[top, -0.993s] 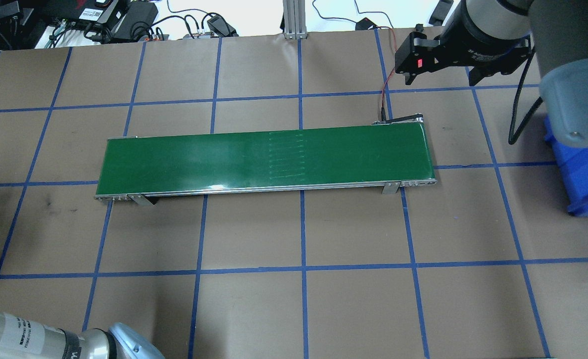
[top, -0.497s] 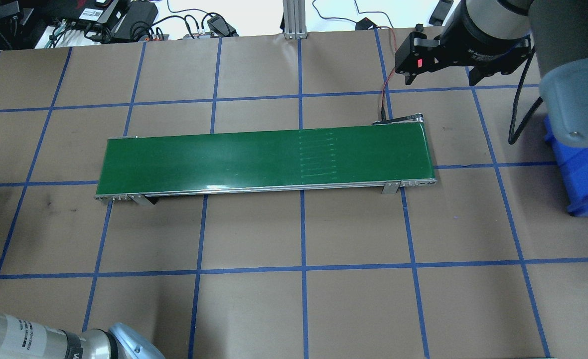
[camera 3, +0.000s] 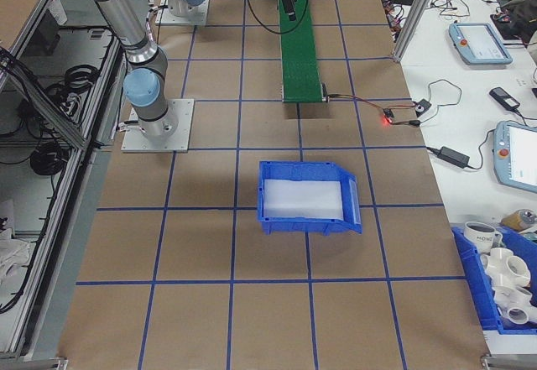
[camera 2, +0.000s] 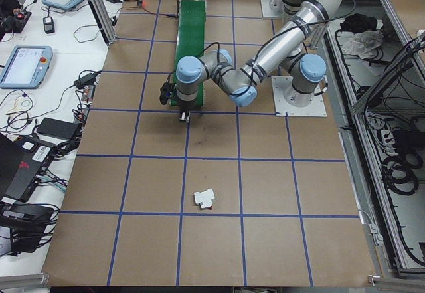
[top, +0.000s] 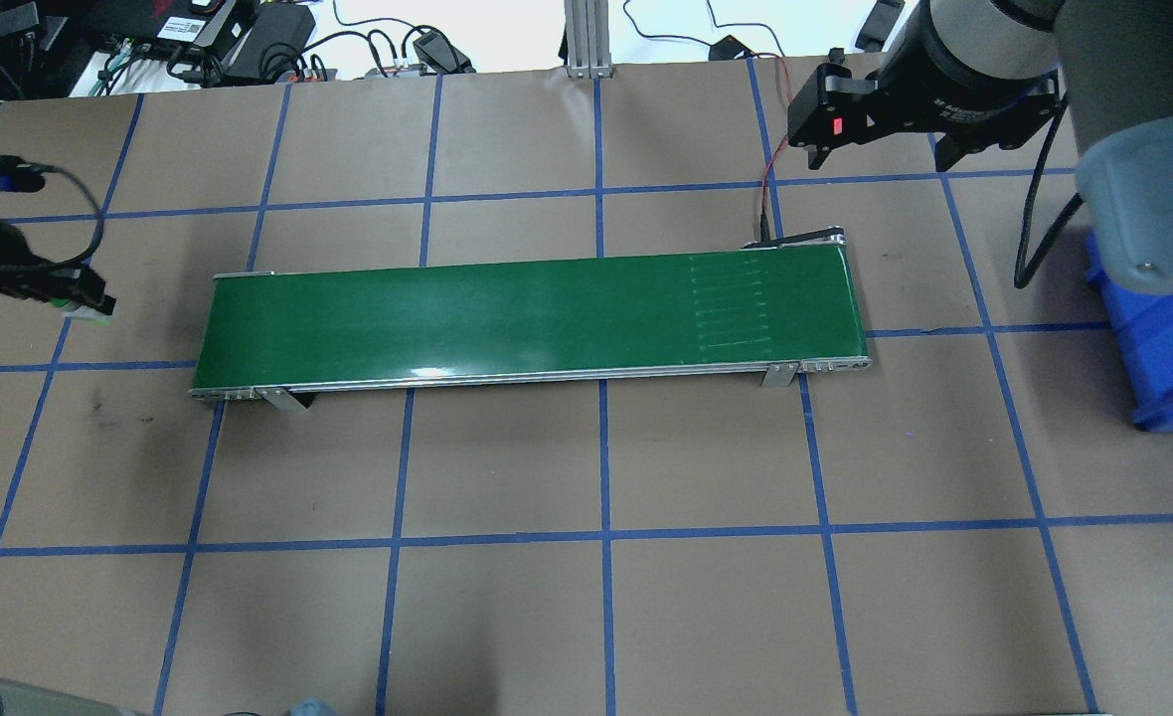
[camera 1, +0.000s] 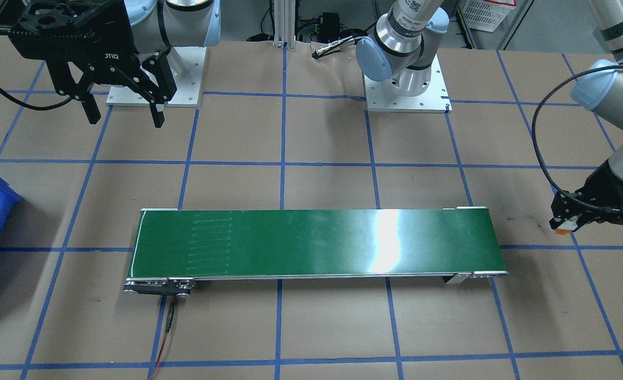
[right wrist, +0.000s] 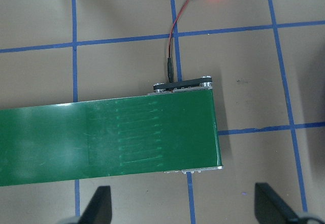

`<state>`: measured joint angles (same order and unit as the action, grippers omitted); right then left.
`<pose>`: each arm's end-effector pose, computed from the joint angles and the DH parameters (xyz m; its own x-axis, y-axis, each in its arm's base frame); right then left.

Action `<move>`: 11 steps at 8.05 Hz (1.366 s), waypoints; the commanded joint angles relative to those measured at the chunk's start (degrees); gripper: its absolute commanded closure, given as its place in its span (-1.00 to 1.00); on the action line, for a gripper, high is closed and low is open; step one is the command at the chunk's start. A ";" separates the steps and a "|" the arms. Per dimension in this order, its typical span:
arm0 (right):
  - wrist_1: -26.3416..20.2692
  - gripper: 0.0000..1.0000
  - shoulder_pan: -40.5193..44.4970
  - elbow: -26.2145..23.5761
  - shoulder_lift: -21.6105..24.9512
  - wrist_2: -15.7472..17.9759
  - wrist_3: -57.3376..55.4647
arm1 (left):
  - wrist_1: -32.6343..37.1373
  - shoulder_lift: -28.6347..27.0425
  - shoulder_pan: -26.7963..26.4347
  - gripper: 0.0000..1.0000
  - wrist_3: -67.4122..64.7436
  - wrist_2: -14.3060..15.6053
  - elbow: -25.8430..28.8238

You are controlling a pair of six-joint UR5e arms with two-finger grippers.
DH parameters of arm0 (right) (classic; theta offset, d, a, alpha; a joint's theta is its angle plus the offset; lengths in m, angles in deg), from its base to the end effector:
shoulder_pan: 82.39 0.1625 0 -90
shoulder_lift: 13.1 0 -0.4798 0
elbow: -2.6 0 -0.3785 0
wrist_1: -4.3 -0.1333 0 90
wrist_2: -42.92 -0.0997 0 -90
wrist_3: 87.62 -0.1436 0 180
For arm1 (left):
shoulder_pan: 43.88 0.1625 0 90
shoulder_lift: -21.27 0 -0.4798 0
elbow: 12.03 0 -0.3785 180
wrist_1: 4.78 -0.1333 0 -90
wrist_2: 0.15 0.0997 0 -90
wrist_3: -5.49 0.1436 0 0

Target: Move button from left to right

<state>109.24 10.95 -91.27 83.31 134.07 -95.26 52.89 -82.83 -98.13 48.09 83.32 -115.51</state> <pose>0.1572 -0.4544 0.5491 -0.9970 0.0748 -0.0210 0.0777 0.9507 -0.3003 0.2078 -0.5448 0.3187 -0.9917 0.1258 0.0274 0.1209 0.9831 -0.1377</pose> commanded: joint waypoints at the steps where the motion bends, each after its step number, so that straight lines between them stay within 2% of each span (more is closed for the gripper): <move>1: 0.00 -1.00 0.00 0.00 0.00 0.00 0.00 | 0.08 2.76 -16.71 0.58 -17.04 0.64 -0.49; 2: 0.00 -1.00 0.00 0.00 0.00 0.00 0.00 | 0.25 2.76 -18.86 0.58 -17.90 0.64 -0.75; 4: 0.00 -1.00 0.00 0.00 0.00 0.00 0.00 | 0.87 2.15 -19.06 0.53 -17.73 0.64 -1.37; 5: 0.00 -1.00 0.00 0.00 0.00 0.00 0.00 | 0.87 1.63 -19.14 0.51 -17.73 1.25 -4.33; 6: 0.00 -1.00 0.00 0.00 0.00 0.00 0.00 | 0.52 1.62 -19.23 0.51 -18.08 6.13 -6.88; 7: 0.00 -1.00 0.00 0.00 0.00 0.00 0.00 | 0.08 1.62 -19.23 0.50 -17.99 6.96 -7.26; 10: 0.09 -1.00 0.00 0.09 0.09 0.26 0.00 | 1.03 2.06 -19.58 0.51 -17.21 6.53 -7.09; 11: 0.09 -1.00 0.00 0.09 0.09 0.18 0.00 | 1.56 2.15 -19.85 0.51 -9.89 6.27 -7.08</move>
<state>109.27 10.95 -91.24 83.35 134.18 -95.27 53.50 -81.08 -117.54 30.84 89.80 -122.66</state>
